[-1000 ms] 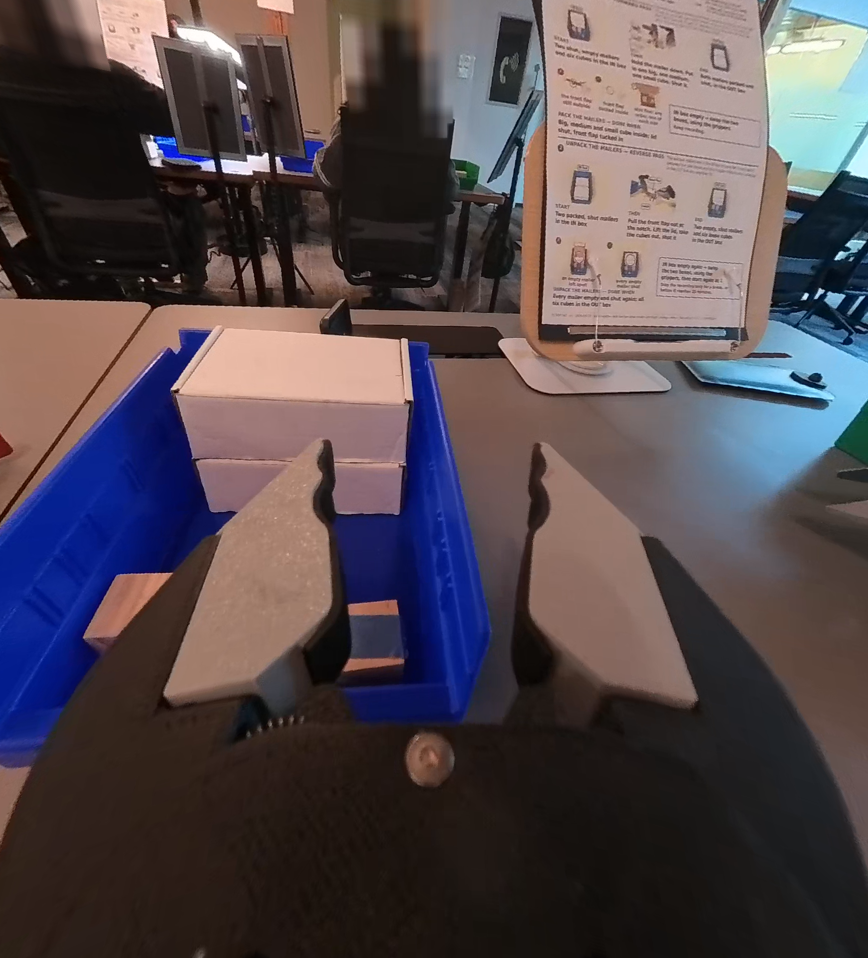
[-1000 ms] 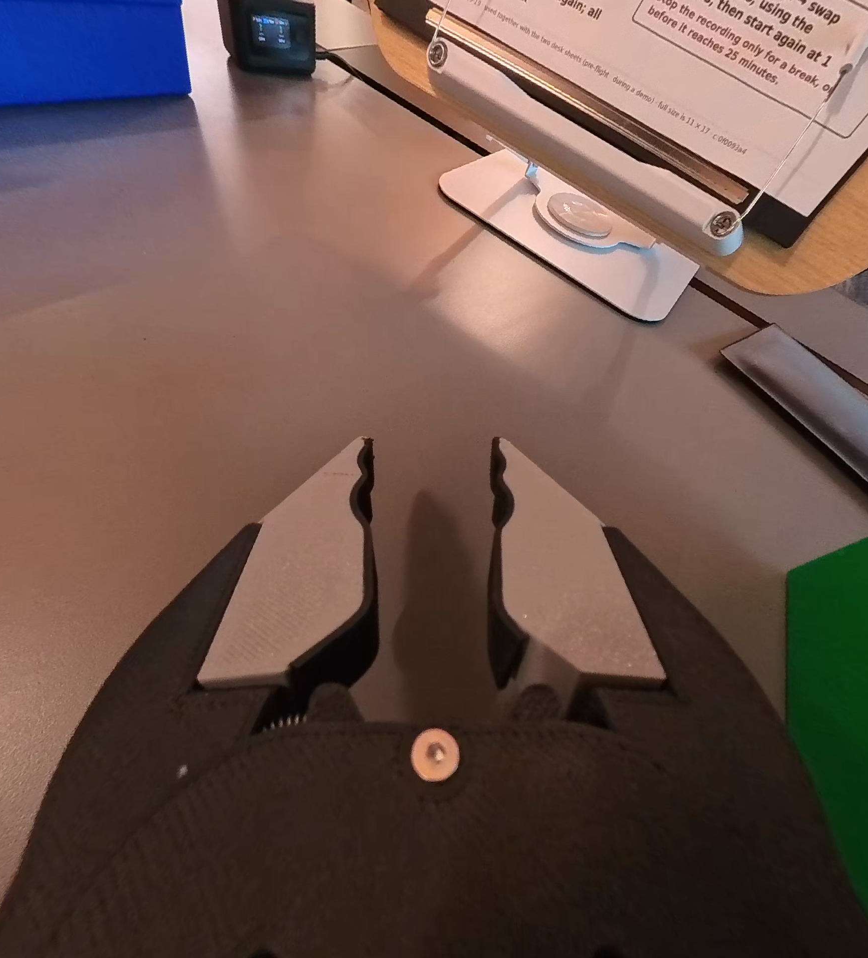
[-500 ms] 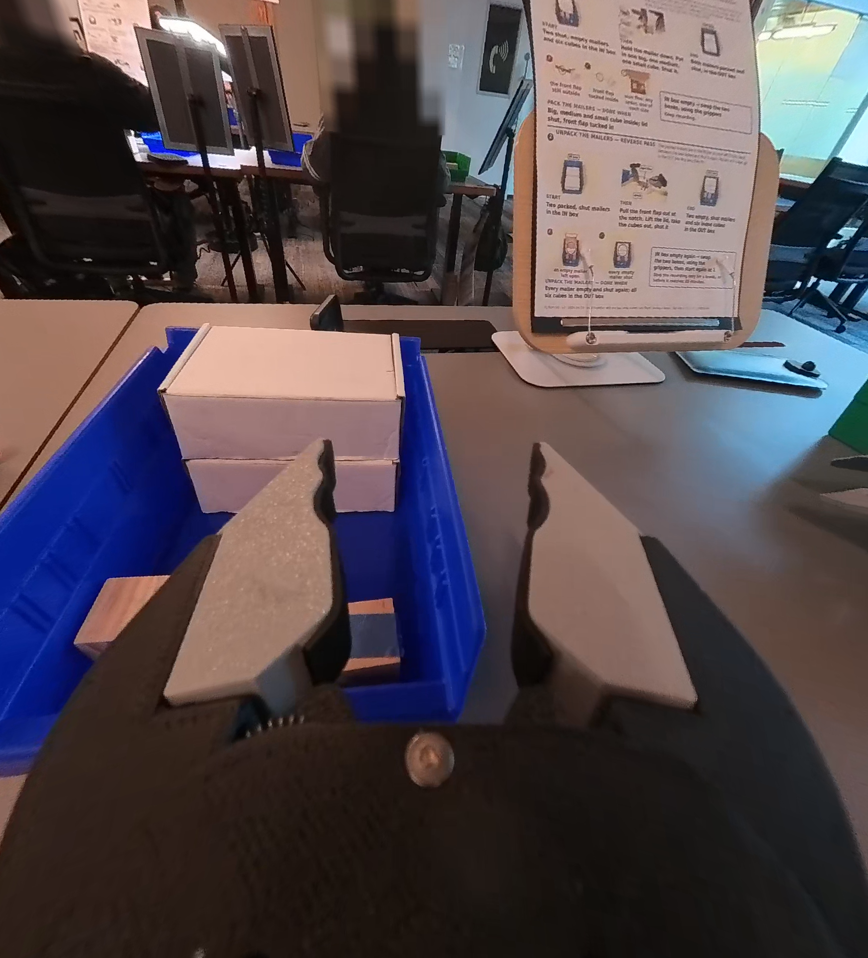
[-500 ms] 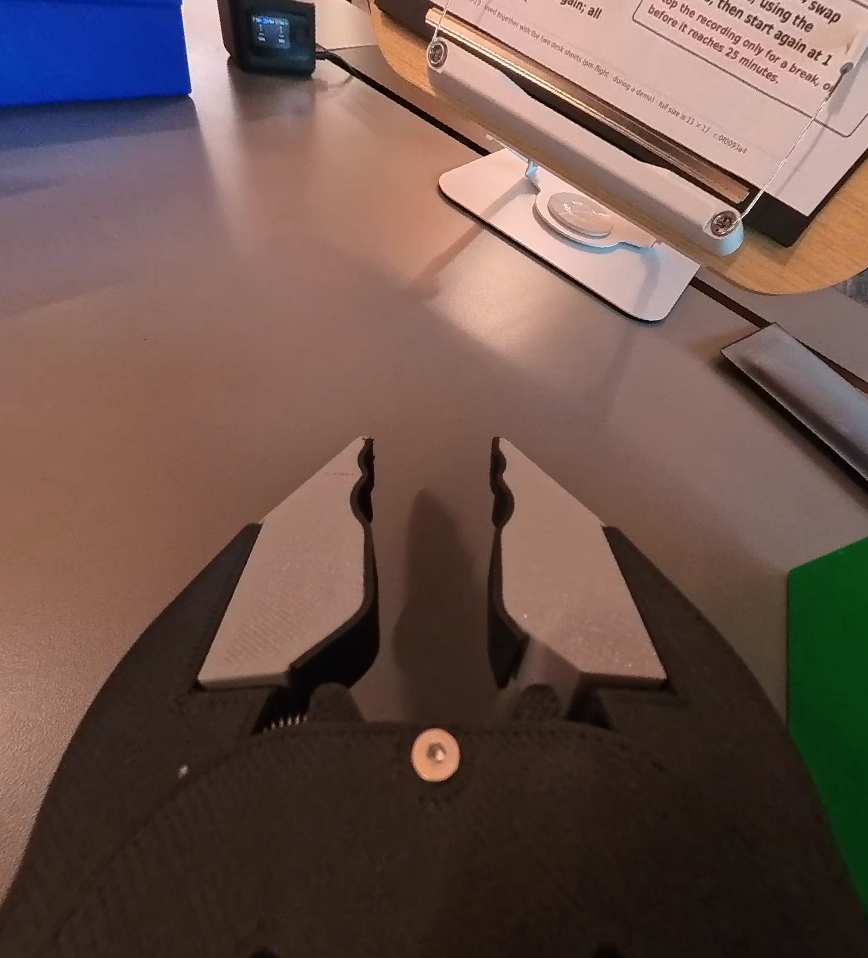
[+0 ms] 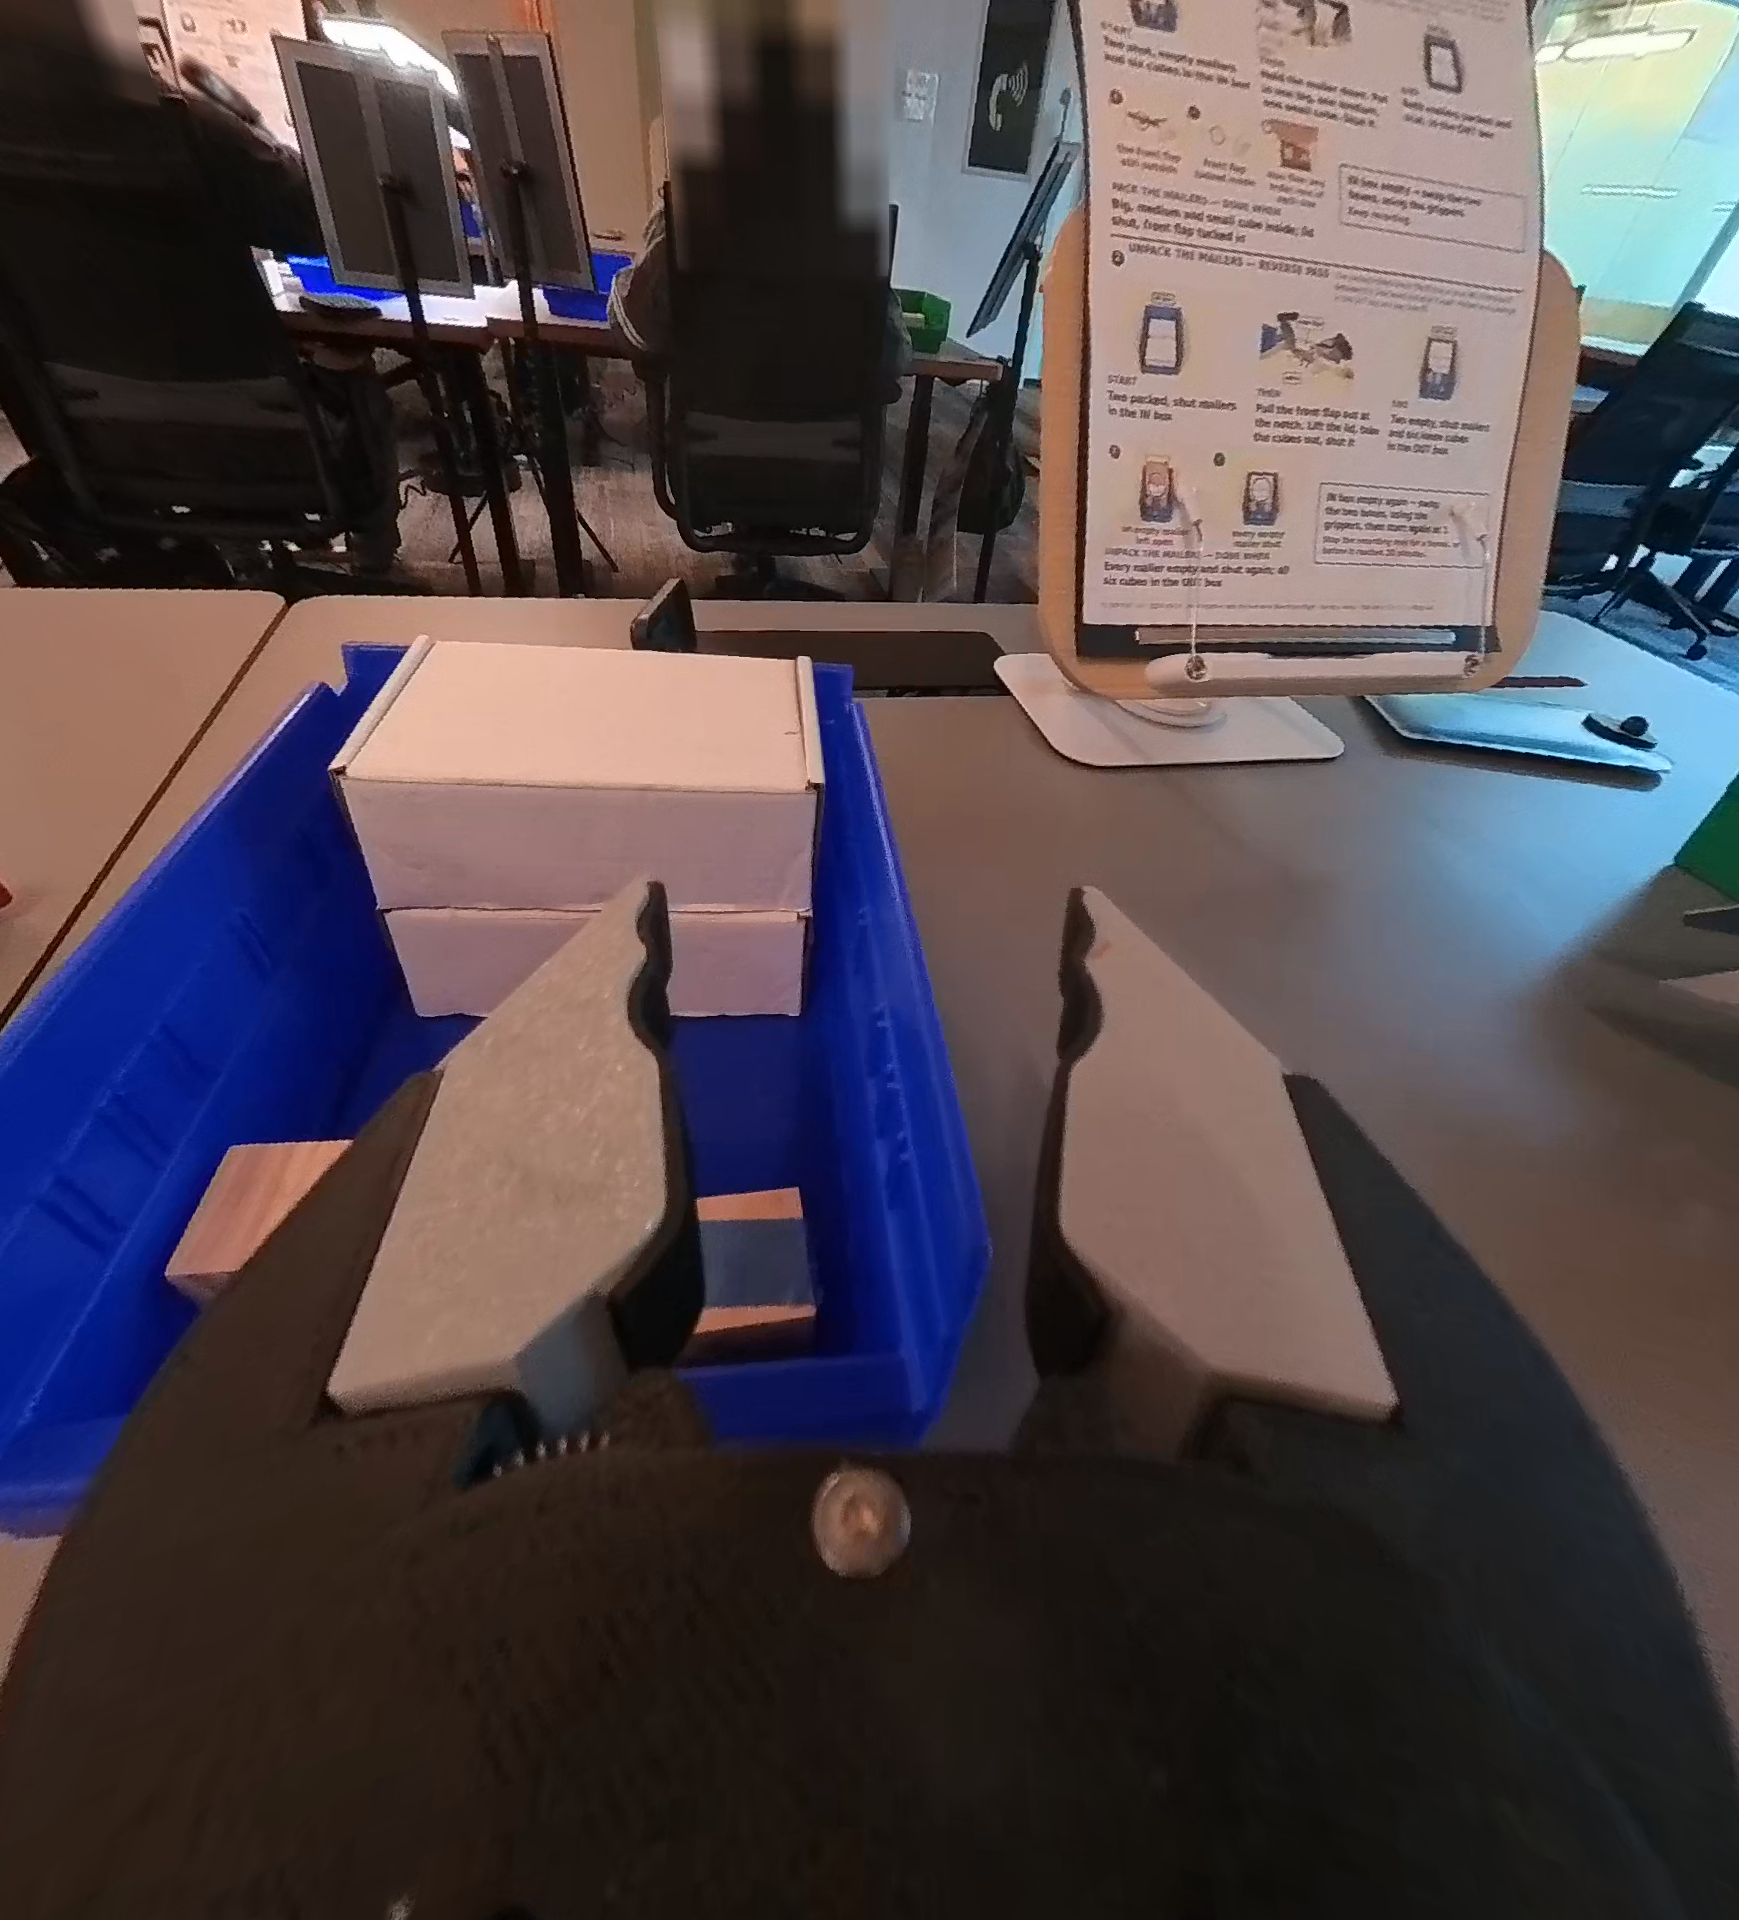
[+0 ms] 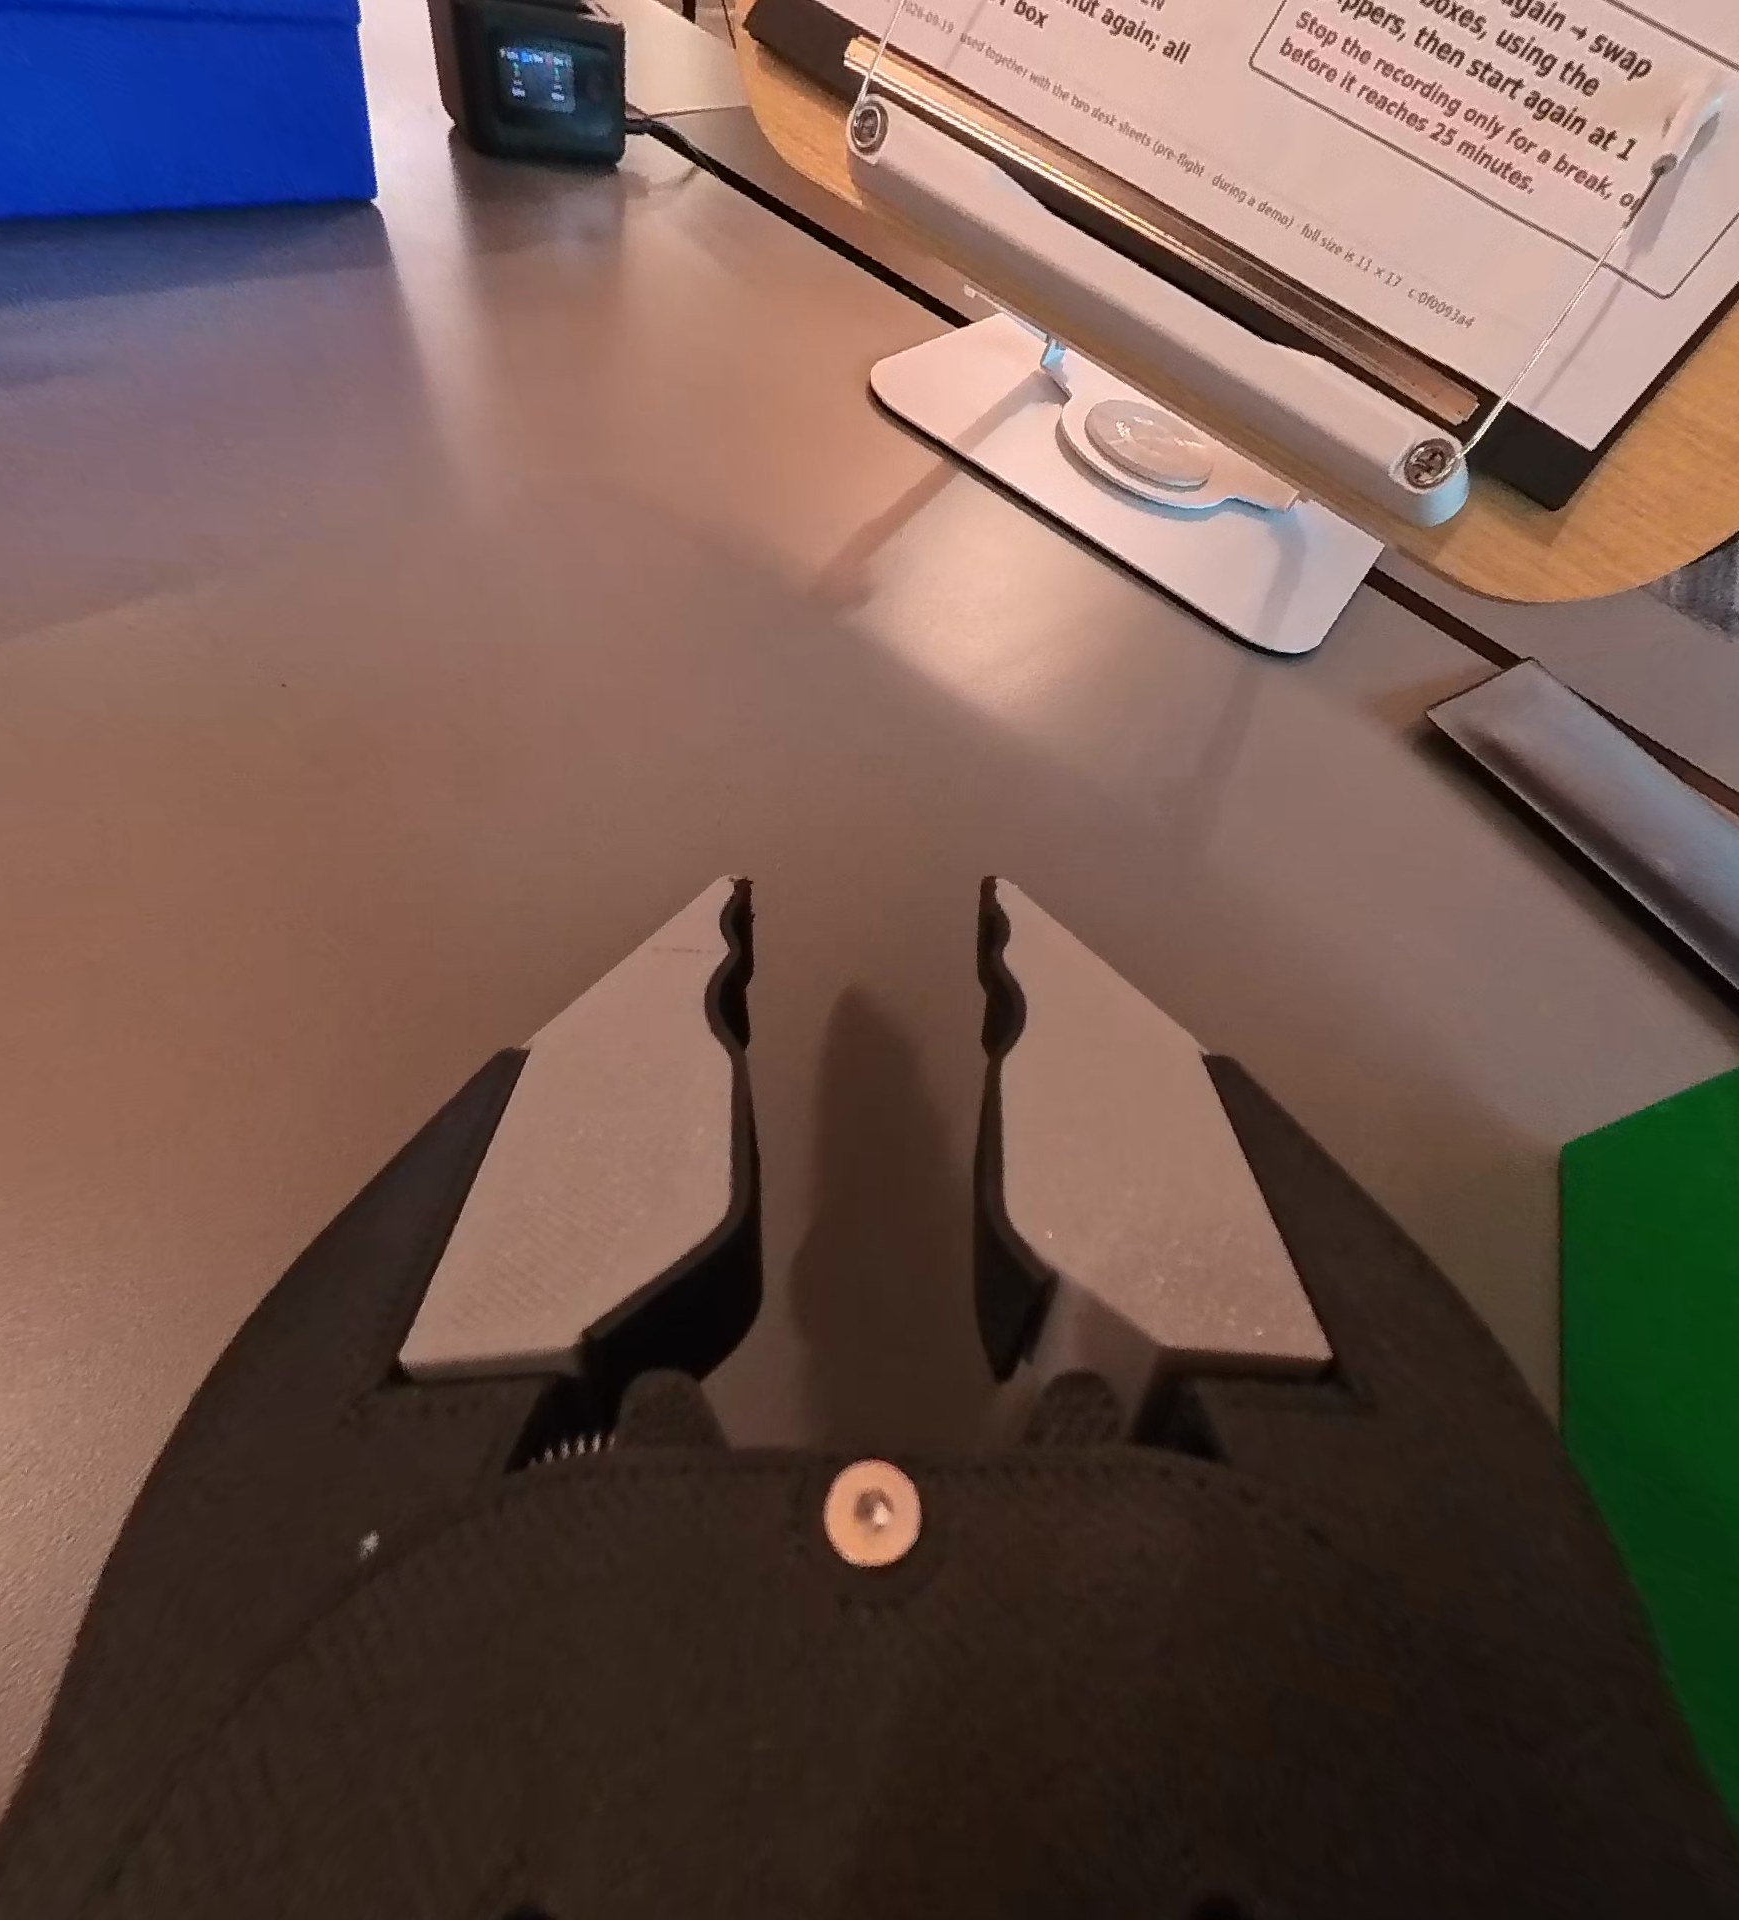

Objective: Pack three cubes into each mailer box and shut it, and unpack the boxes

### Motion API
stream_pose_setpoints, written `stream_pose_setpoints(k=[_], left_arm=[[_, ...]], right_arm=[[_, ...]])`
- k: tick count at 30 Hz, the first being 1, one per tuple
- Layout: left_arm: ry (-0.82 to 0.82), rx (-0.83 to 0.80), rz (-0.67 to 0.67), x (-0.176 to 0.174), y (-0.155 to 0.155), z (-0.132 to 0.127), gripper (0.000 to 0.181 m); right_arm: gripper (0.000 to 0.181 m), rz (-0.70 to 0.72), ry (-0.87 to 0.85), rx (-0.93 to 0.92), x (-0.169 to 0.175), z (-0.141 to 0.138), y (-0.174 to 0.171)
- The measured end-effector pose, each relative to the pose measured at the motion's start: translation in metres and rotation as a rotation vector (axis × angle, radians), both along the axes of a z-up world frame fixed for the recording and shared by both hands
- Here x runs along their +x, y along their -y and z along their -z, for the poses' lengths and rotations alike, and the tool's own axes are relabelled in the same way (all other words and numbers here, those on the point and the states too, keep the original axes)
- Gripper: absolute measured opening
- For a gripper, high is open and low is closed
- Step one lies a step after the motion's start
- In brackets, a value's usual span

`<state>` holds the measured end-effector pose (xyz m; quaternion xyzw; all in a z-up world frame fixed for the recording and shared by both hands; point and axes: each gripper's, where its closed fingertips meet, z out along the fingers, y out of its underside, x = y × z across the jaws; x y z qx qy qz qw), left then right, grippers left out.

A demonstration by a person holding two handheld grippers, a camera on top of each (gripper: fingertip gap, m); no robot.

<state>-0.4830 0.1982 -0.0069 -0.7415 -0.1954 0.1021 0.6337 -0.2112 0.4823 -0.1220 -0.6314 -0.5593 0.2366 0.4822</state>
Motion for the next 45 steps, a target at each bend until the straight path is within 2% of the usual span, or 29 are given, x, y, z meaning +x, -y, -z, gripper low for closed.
stream_pose_setpoints(k=[10,14,16,20,23,26,30,32,35,37,41,45], left_arm=[[-0.026,-0.021,0.011,0.001,0.004,0.0,0.078],[0.035,-0.036,0.201,0.03,-0.01,0.002,0.078],[0.008,-0.069,0.239,0.032,-0.017,0.002,0.077],[-0.146,-0.243,0.209,0.0,-0.033,0.001,0.081],[-0.124,-0.382,0.28,-0.022,-0.051,0.01,0.073],[-0.128,-0.519,0.29,-0.056,-0.066,0.025,0.087],[-0.293,-0.724,0.32,-0.091,-0.078,0.046,0.093],[-0.413,-0.831,0.334,-0.101,-0.081,0.051,0.094],[-0.608,-0.906,0.385,-0.104,-0.089,0.052,0.084],[-0.704,-0.994,0.402,-0.112,-0.089,0.063,0.087],[-0.731,-1.139,0.432,-0.127,-0.085,0.09,0.093],[-0.793,-1.174,0.419,-0.139,-0.091,0.097,0.104]], right_arm=[[0.042,-0.009,-0.019,-0.029,-0.002,-0.002,0.003],[0.041,-0.018,-0.032,-0.042,-0.003,-0.003,0.005],[0.041,-0.026,-0.039,-0.047,-0.004,-0.004,0.007],[0.041,-0.037,-0.043,-0.051,-0.006,-0.005,0.009],[0.042,-0.041,-0.039,-0.047,-0.007,-0.004,0.011],[0.042,-0.04,-0.035,-0.046,-0.007,-0.003,0.01],[0.042,-0.039,-0.037,-0.05,-0.007,-0.003,0.01],[0.042,-0.041,-0.034,-0.048,-0.008,-0.003,0.01],[0.042,-0.046,-0.025,-0.041,-0.009,-0.002,0.011],[0.042,-0.049,-0.019,-0.034,-0.01,-0.001,0.012],[0.042,-0.052,-0.011,-0.026,-0.011,-0.001,0.013],[0.042,-0.052,-0.011,-0.028,-0.011,0.0,0.013]])
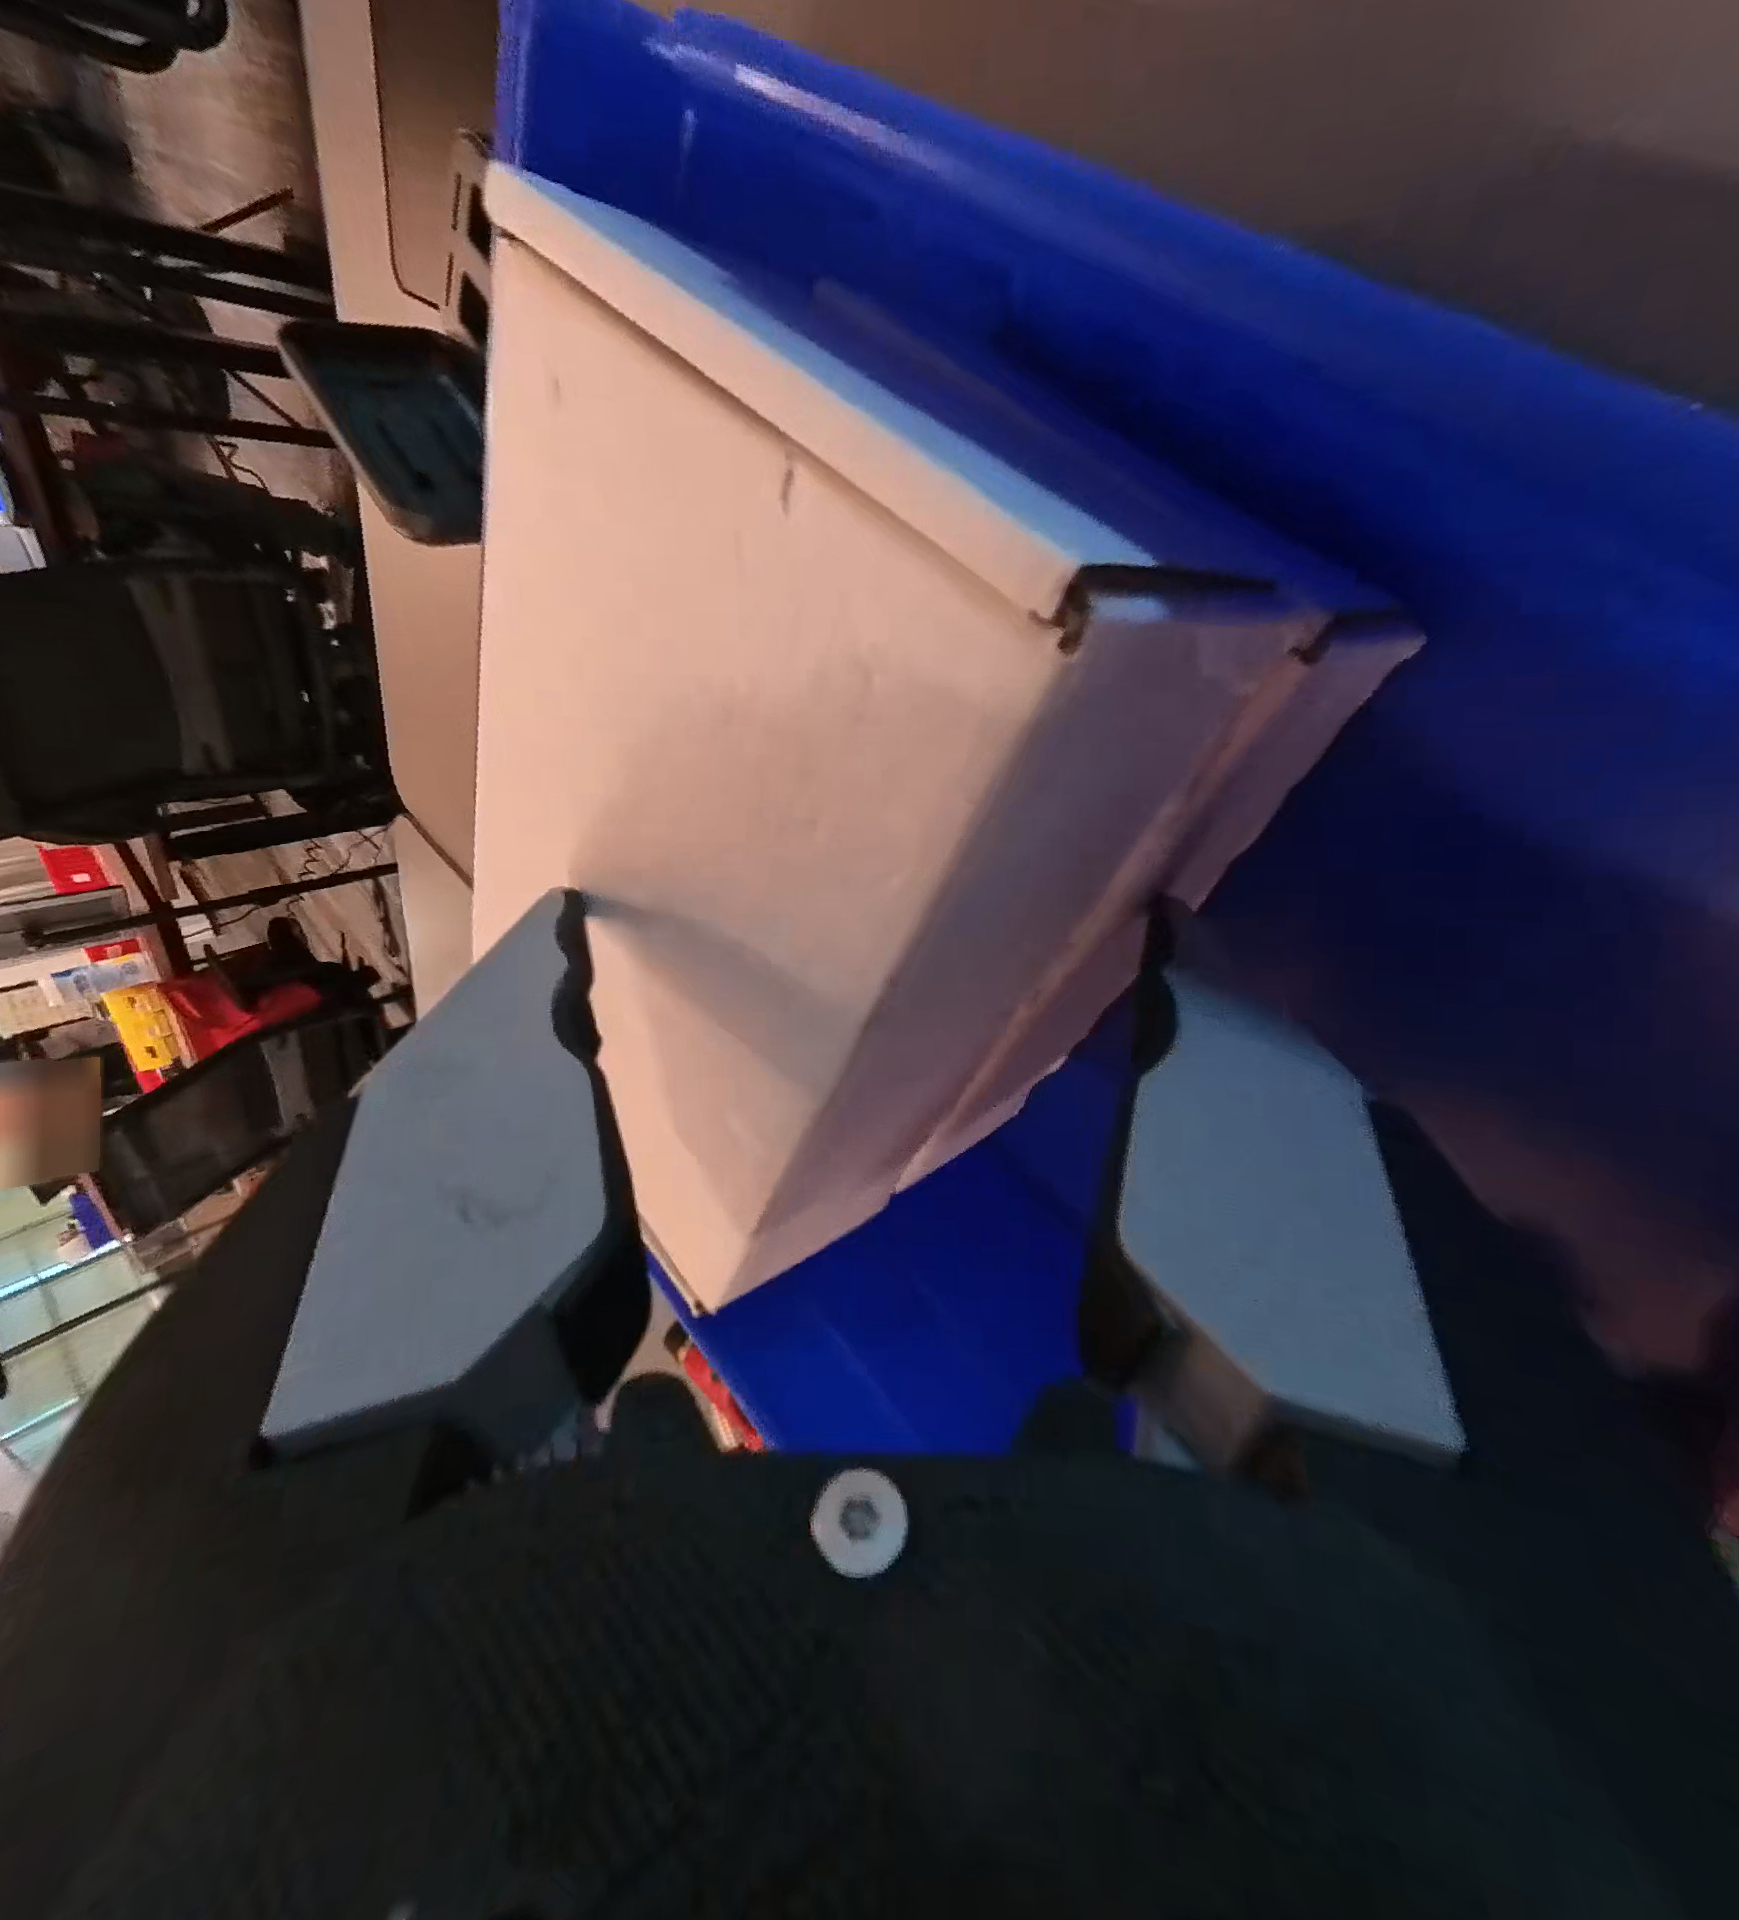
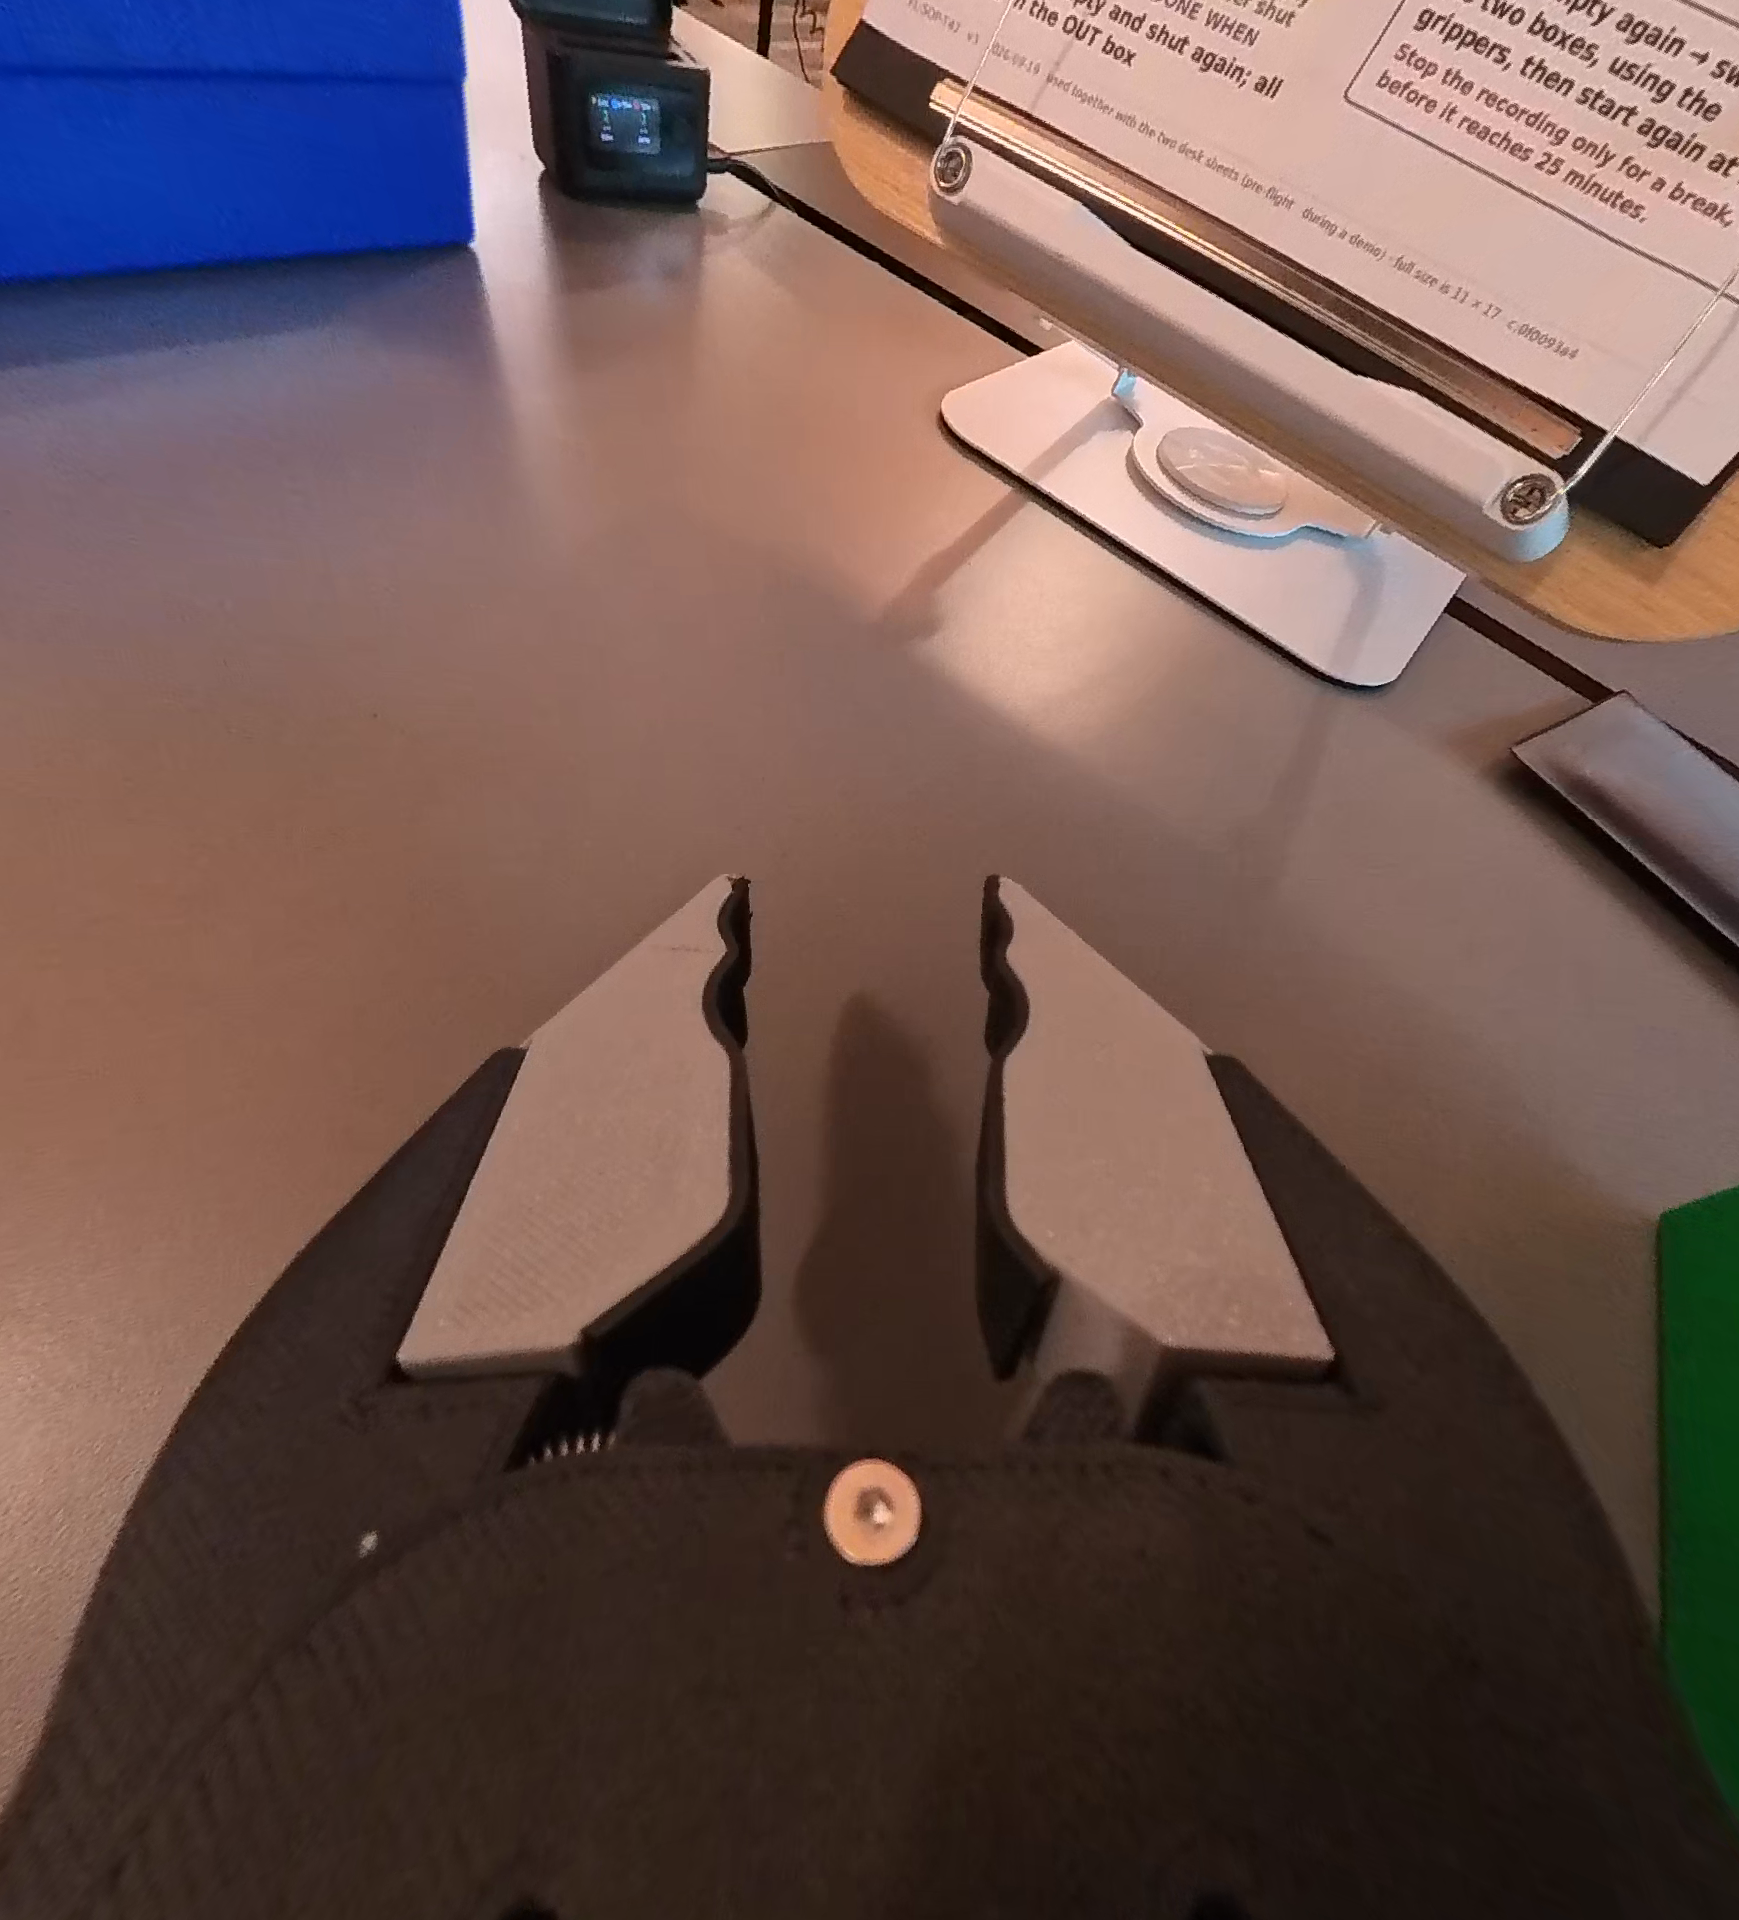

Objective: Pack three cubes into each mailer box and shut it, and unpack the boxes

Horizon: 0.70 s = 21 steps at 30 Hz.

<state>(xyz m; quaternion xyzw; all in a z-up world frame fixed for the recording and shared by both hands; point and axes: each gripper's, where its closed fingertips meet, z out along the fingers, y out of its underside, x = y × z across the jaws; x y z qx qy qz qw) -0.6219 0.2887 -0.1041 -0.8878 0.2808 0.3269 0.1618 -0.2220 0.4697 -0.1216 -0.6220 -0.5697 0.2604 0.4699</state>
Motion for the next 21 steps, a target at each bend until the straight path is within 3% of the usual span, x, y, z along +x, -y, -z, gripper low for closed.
stream_pose_setpoints(k=[4,16,21], left_arm=[[-0.069,-0.005,0.033,-0.006,-0.002,0.004,0.107],[-0.063,-0.113,0.05,-0.006,0.006,-0.01,0.082],[-0.093,-0.074,0.056,-0.005,0.012,-0.025,0.072]], right_arm=[[0.042,-0.003,0.007,0.008,0.0,0.001,0.001],[0.042,-0.002,0.006,0.013,0.0,0.001,0.002],[0.042,-0.005,0.001,0.009,0.0,0.0,0.002]])
